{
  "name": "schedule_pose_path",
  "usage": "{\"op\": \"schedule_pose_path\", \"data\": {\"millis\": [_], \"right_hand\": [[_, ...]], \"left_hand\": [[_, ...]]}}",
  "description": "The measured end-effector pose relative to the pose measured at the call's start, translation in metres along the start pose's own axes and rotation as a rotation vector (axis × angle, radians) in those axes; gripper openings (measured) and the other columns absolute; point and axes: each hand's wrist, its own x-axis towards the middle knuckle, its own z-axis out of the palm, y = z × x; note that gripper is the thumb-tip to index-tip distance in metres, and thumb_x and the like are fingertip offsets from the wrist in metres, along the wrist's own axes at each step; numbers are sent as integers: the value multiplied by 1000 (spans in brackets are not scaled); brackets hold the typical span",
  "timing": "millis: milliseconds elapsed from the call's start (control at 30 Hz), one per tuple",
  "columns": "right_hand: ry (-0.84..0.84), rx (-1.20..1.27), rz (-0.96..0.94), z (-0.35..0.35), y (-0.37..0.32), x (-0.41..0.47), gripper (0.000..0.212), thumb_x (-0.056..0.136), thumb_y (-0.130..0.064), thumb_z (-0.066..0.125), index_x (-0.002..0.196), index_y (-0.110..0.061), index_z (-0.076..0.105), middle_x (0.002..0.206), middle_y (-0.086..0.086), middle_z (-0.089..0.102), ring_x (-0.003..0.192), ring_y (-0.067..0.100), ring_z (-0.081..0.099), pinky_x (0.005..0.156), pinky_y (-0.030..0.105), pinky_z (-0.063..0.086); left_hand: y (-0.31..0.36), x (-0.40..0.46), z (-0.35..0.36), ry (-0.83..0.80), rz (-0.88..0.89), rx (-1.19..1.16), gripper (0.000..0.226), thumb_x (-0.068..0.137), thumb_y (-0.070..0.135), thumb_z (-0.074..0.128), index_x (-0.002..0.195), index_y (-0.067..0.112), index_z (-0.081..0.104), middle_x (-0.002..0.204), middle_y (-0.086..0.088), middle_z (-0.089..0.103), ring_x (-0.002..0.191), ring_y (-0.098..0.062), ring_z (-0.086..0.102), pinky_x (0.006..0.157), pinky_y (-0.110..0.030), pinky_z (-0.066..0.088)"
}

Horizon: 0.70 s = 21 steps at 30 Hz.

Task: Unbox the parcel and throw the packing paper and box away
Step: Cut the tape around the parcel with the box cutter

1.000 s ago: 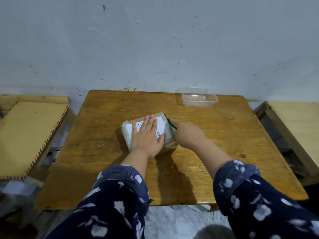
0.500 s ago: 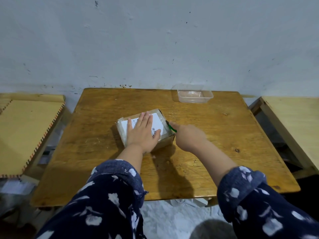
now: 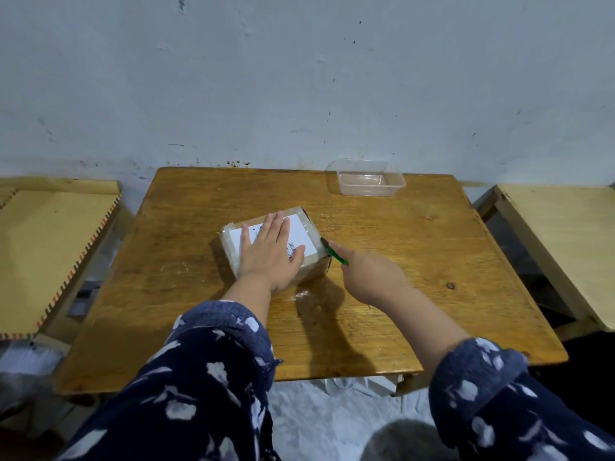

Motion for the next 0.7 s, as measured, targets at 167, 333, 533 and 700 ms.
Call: {"op": "schedule_pose_path", "data": {"millis": [167, 333, 533, 700], "right_hand": [[8, 61, -11, 18, 21, -22, 53, 101, -24, 31, 147, -46, 16, 79, 1, 60, 53, 14, 47, 42, 26, 36], [155, 237, -4, 25, 23, -22, 53, 101, -29, 32, 147, -48, 11, 79, 3, 64, 55, 19, 54, 43, 30, 41], [192, 830, 186, 41, 12, 0, 45, 99, -27, 43, 143, -20, 33, 82, 5, 67, 75, 26, 68, 70, 49, 58], [216, 1058, 241, 49, -20, 22, 18, 99, -30, 42, 107, -18, 52, 95, 8, 69, 83, 29, 69, 76, 52, 57]], "left_hand": [[0, -1, -1, -8, 4, -1, 68, 97, 55, 13, 154, 20, -3, 161, 3, -11, 147, -13, -14, 118, -53, -5], [-1, -1, -2, -13, 16, -3, 69, 97, 55, 12, 153, 19, -3, 161, 3, -12, 147, -13, -15, 118, -53, -5], [-3, 2, -6, -55, 31, -11, 69, 98, 56, 14, 153, 20, -5, 161, 2, -13, 147, -14, -15, 116, -53, -8], [-8, 9, -11, -116, 27, -47, 70, 97, 58, 18, 153, 21, -4, 161, 3, -14, 147, -14, -16, 115, -53, -11]]}}
